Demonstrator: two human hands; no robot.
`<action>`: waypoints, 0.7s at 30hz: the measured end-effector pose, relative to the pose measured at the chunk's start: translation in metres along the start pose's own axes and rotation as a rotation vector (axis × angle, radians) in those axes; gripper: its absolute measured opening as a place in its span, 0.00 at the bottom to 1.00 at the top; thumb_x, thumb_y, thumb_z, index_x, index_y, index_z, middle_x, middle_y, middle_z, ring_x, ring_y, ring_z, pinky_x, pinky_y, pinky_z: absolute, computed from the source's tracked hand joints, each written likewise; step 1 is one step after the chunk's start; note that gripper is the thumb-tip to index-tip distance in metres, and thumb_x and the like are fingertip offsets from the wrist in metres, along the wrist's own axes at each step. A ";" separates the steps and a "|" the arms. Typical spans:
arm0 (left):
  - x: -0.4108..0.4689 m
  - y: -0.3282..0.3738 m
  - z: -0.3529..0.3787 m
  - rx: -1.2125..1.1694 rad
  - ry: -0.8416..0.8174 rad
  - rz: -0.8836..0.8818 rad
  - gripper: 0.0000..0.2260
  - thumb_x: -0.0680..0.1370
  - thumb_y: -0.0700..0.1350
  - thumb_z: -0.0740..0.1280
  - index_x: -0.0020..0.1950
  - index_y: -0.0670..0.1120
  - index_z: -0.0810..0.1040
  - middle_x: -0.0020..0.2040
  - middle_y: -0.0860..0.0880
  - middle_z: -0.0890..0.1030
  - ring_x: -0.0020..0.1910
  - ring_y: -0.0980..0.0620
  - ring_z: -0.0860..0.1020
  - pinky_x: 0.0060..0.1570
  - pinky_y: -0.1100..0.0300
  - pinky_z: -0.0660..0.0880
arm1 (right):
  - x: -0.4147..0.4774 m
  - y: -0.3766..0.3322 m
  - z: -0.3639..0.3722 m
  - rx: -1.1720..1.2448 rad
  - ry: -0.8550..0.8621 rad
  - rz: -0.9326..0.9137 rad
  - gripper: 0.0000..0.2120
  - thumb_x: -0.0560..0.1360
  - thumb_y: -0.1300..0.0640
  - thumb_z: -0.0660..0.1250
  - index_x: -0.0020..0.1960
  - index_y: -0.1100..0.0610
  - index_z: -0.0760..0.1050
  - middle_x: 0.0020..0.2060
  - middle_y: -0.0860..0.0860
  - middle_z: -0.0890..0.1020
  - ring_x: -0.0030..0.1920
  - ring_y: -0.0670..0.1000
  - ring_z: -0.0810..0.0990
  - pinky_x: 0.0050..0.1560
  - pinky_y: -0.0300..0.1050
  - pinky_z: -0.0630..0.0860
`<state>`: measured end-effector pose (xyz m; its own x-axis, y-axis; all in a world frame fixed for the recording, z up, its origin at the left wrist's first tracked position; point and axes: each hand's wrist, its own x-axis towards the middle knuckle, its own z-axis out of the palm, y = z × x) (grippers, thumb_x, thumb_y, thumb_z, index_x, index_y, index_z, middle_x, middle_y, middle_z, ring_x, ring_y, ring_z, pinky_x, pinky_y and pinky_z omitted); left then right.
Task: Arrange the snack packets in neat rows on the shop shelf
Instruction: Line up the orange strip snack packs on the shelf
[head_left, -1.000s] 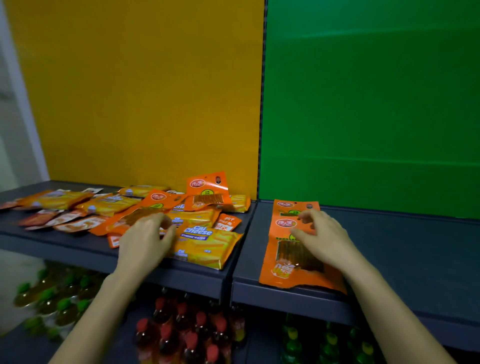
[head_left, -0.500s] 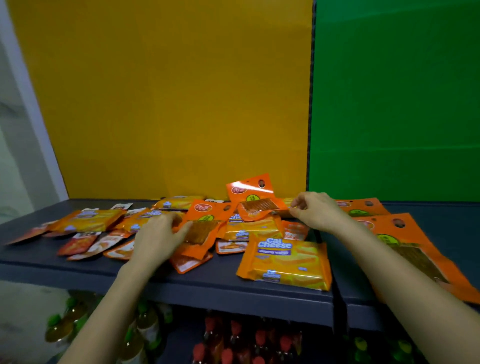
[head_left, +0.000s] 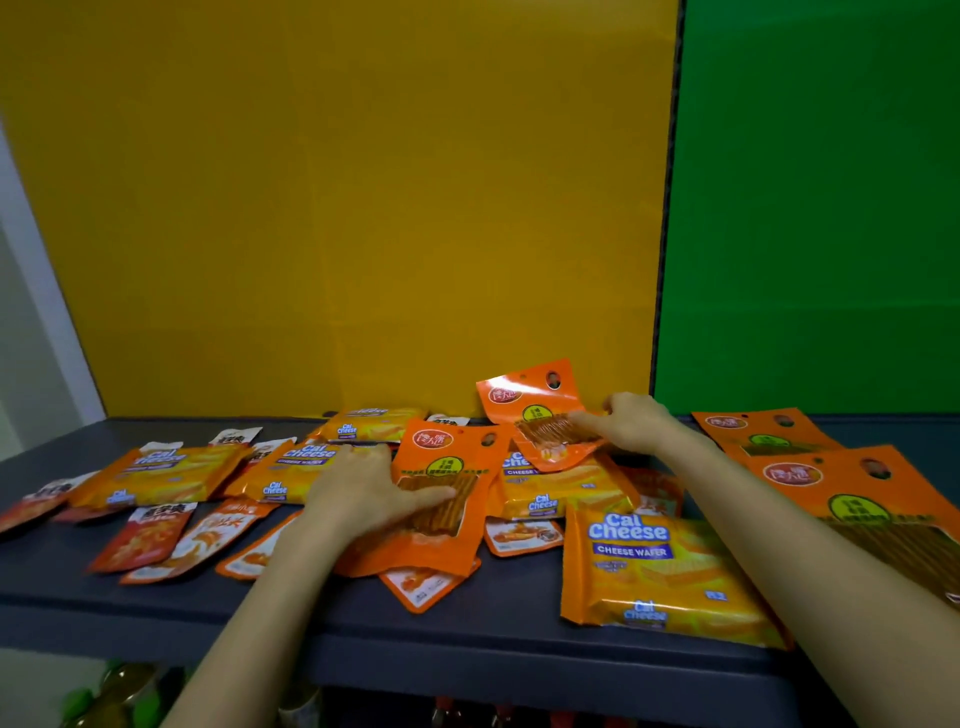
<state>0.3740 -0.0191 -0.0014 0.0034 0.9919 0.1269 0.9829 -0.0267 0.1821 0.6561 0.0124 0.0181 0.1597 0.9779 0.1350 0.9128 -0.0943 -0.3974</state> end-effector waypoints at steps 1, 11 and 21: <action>0.000 -0.001 0.000 -0.015 -0.013 0.004 0.42 0.61 0.75 0.61 0.62 0.46 0.71 0.66 0.43 0.72 0.67 0.44 0.66 0.62 0.50 0.69 | 0.003 0.000 0.001 0.000 -0.042 0.021 0.33 0.71 0.34 0.60 0.56 0.64 0.74 0.56 0.60 0.78 0.52 0.58 0.76 0.43 0.44 0.68; 0.004 -0.007 -0.001 -0.413 -0.060 -0.014 0.44 0.58 0.59 0.77 0.68 0.46 0.62 0.61 0.47 0.76 0.59 0.48 0.75 0.55 0.56 0.71 | 0.012 0.001 0.001 0.160 -0.194 0.083 0.24 0.59 0.39 0.76 0.39 0.56 0.72 0.39 0.51 0.77 0.43 0.53 0.76 0.42 0.42 0.72; -0.001 -0.013 -0.012 -0.691 -0.055 0.157 0.26 0.62 0.49 0.78 0.54 0.56 0.68 0.43 0.61 0.76 0.42 0.62 0.76 0.38 0.67 0.71 | 0.009 0.007 -0.006 0.493 -0.163 0.111 0.16 0.67 0.53 0.75 0.48 0.58 0.73 0.41 0.53 0.79 0.43 0.53 0.78 0.44 0.44 0.74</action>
<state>0.3589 -0.0214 0.0077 0.1629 0.9741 0.1569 0.6280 -0.2250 0.7450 0.6657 0.0196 0.0220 0.1490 0.9871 -0.0588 0.6026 -0.1378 -0.7861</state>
